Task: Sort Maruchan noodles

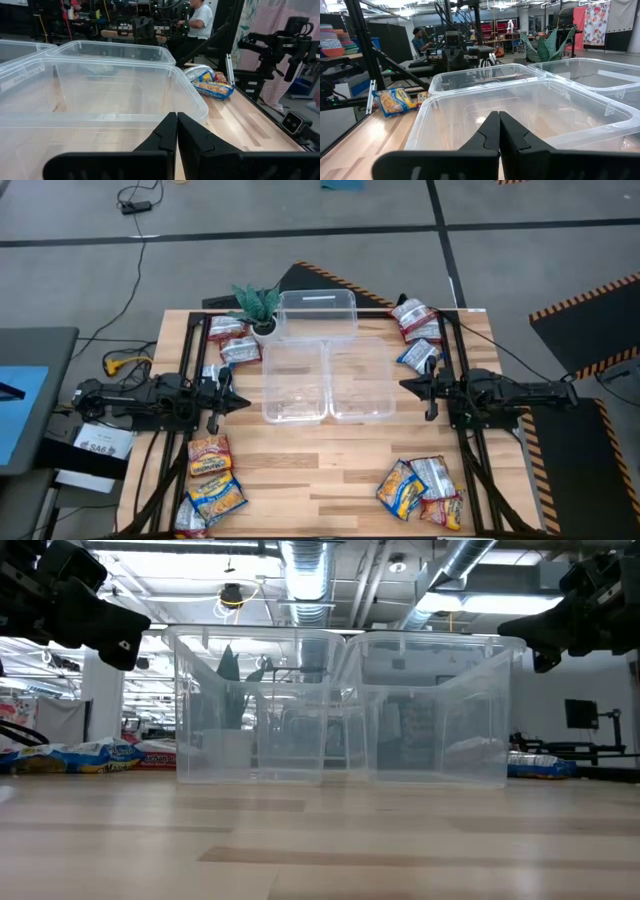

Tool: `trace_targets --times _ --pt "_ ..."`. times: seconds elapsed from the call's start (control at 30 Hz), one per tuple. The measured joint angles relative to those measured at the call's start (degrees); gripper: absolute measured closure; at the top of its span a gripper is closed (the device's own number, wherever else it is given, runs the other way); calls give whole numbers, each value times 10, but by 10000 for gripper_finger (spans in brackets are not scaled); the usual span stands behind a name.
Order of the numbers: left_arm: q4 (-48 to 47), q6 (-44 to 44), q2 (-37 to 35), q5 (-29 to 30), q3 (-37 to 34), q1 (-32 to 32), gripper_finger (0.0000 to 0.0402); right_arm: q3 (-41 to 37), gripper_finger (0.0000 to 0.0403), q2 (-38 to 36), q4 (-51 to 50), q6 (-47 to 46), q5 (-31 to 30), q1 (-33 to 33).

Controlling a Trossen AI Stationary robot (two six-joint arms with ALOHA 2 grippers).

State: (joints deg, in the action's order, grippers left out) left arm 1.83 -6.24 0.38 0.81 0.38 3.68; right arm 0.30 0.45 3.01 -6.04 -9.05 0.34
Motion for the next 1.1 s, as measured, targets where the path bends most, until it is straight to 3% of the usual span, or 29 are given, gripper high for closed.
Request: trace_targets --times 0.27,0.5,1.1 --pt "0 4 0 0 0 0 402 0 387 0 0 0 0 0" --pt "0 102 0 0 0 0 401 0 387 0 0 0 0 0" --pt "0 81 0 0 0 0 401 0 387 0 0 0 0 0"
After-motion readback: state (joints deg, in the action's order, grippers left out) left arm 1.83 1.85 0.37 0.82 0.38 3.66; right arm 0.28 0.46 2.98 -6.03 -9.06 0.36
